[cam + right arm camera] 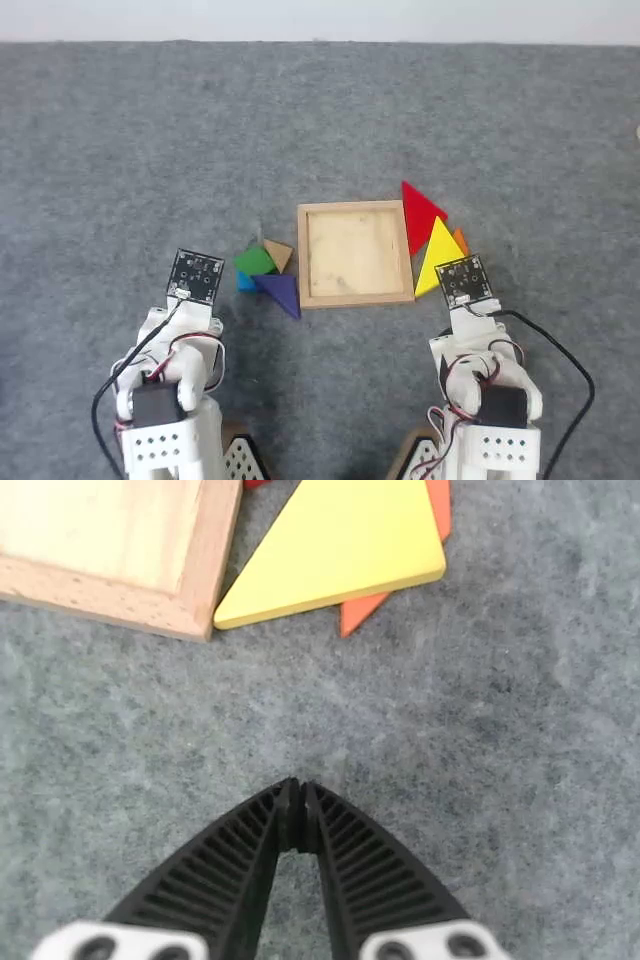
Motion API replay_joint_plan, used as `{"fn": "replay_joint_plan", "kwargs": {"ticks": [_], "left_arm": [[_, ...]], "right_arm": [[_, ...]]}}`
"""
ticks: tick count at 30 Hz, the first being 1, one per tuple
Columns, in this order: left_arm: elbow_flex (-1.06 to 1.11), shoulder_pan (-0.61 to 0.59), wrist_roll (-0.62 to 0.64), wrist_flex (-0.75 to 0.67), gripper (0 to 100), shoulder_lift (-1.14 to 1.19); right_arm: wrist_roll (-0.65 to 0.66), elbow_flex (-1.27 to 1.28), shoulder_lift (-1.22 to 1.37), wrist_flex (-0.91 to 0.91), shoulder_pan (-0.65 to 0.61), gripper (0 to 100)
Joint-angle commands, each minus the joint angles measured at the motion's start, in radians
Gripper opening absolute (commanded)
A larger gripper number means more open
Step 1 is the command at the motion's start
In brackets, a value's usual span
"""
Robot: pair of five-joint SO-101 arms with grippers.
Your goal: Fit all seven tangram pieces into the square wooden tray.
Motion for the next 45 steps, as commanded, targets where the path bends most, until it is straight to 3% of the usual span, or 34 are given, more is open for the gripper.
{"fn": "replay_joint_plan", "kwargs": {"ticks": [1,45], "left_arm": [[-0.008,-0.003,-0.008,0.003,3,-0.015],[-0.008,-0.003,-0.008,0.003,3,-0.015]], "right_arm": [[0.006,0.018,-0.012,0.007,-0.007,0.6],[0.006,0.018,-0.012,0.007,-0.044,0.6]]}}
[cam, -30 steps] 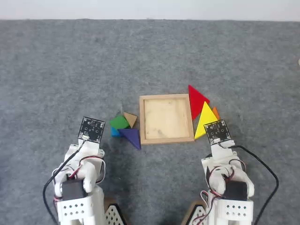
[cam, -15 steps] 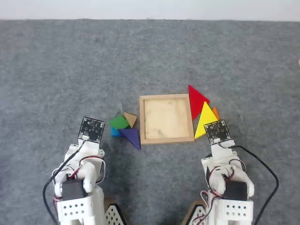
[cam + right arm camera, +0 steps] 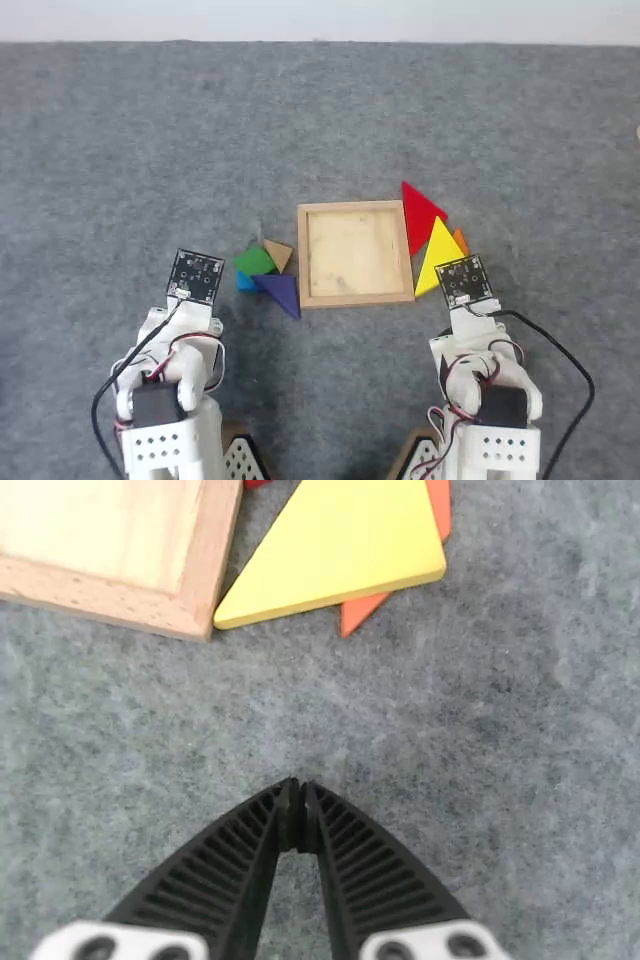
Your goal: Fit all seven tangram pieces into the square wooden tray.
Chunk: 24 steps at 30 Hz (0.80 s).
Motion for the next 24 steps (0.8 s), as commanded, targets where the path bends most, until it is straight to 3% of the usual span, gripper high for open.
{"fn": "replay_joint_plan", "kwargs": {"ticks": [1,5,13,16,19,24], "left_arm": [[-0.008,-0.002,-0.008,0.003,3,-0.015],[-0.008,0.018,-0.008,0.003,3,-0.015],[-0.008,0.196,-0.009,0.003,3,-0.017],[-0.008,0.196,-0.011,0.002,3,-0.017],[-0.008,0.19,-0.018,0.002,3,-0.017],[-0.008,0.143,-0.259,-0.04,3,-0.018]], "right_arm": [[0.006,0.018,-0.012,0.008,-0.051,0.6],[0.008,0.018,-0.013,0.021,-0.128,0.6],[0.012,0.014,-0.013,0.019,-0.185,0.6],[0.035,0.009,-0.015,-0.013,-0.09,0.6],[0.15,-0.014,-0.015,-0.14,0.028,0.6],[0.229,-0.112,-0.013,-0.191,0.154,0.6]]}}
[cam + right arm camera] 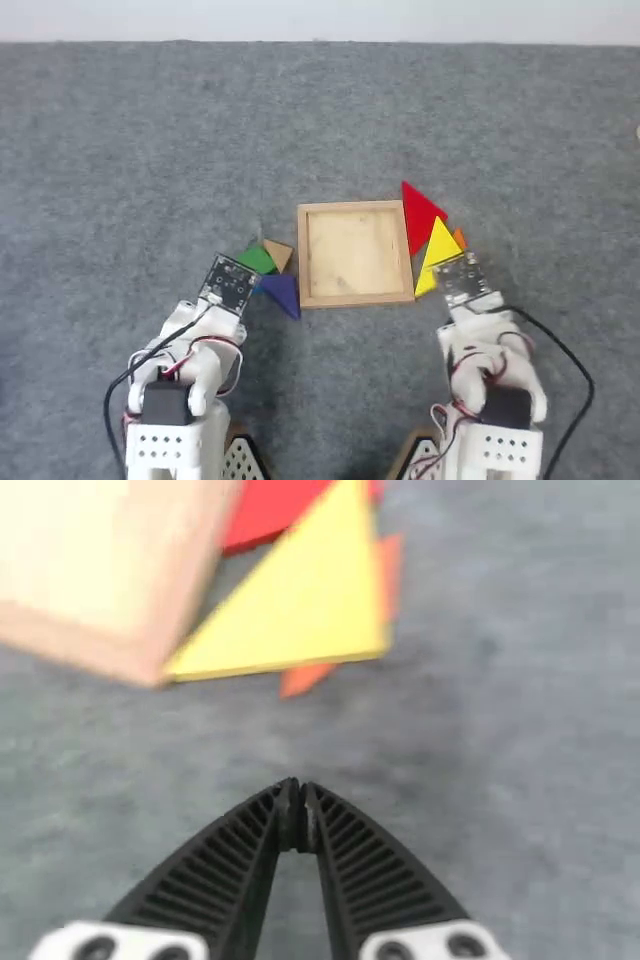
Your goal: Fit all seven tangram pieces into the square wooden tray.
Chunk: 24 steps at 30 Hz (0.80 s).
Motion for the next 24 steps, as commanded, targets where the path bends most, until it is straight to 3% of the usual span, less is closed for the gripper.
{"fn": "replay_joint_plan", "kwargs": {"ticks": [1,7,10,16,21,24], "left_arm": [[-0.008,-0.031,-0.17,-0.058,3,-0.017],[-0.113,-0.149,-0.087,-0.074,3,-0.015],[-0.193,-0.164,-0.075,-0.074,3,-0.012],[-0.374,-0.163,-0.075,-0.021,3,0.037],[-0.513,-0.109,-0.068,-0.072,3,0.365],[-0.685,-0.101,0.028,-0.123,3,0.661]], "right_arm": [[0.037,-0.104,-0.013,-0.024,0.05,0.6],[0.037,-0.315,-0.01,0.133,0.035,0.6],[0.037,-0.397,0.002,0.189,-0.058,0.6],[-0.041,-0.463,0.251,0.081,-0.11,0.6],[-0.166,-0.595,0.63,-0.11,-0.114,0.6],[-0.21,-0.749,0.892,-0.131,-0.122,0.6]]}}
